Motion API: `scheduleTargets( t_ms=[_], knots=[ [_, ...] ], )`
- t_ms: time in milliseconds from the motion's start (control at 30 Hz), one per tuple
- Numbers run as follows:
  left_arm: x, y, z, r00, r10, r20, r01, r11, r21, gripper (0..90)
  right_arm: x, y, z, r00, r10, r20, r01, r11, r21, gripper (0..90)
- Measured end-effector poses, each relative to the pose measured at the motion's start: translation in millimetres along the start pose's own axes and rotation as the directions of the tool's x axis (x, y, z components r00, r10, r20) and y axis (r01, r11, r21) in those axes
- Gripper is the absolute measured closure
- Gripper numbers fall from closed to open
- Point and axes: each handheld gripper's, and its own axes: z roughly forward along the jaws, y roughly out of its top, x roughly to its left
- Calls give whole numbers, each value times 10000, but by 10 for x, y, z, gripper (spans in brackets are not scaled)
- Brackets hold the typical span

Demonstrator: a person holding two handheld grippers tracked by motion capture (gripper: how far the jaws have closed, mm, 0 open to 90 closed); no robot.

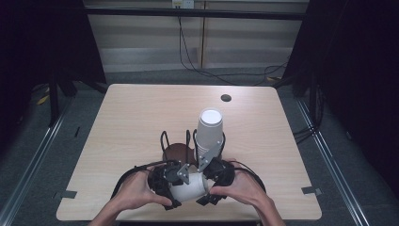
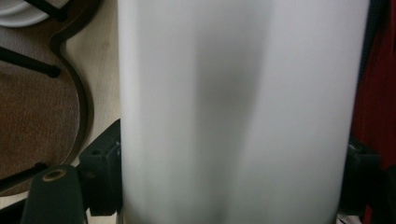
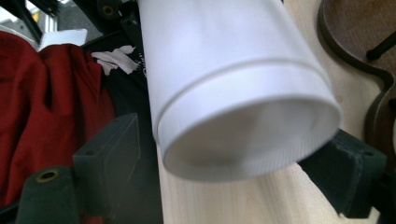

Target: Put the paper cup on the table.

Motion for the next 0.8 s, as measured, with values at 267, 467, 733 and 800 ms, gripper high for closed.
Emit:
scheduleTargets(
  t_ms=[267, 467, 733, 800],
  knots=[
    [-48, 36, 26, 9988, 291, 394, -289, 9996, -50, 182, 22, 36, 15, 9998, -211, -16, 211, 9998, 13, 187],
    [-52, 35, 24, 9970, 501, 589, -495, 9987, -113, 180, 49, 45, 37, 9991, -254, -340, 260, 9995, 193, 246],
    [-58, 17, 2, 9959, 689, 586, -676, 9974, -229, 176, 75, 62, 40, 9986, -417, -316, 419, 9991, 52, 259],
    [-59, 11, -12, 9953, 788, 555, -776, 9967, -223, 169, 77, 65, 42, 9983, -490, -325, 493, 9987, 103, 262]
  ],
)
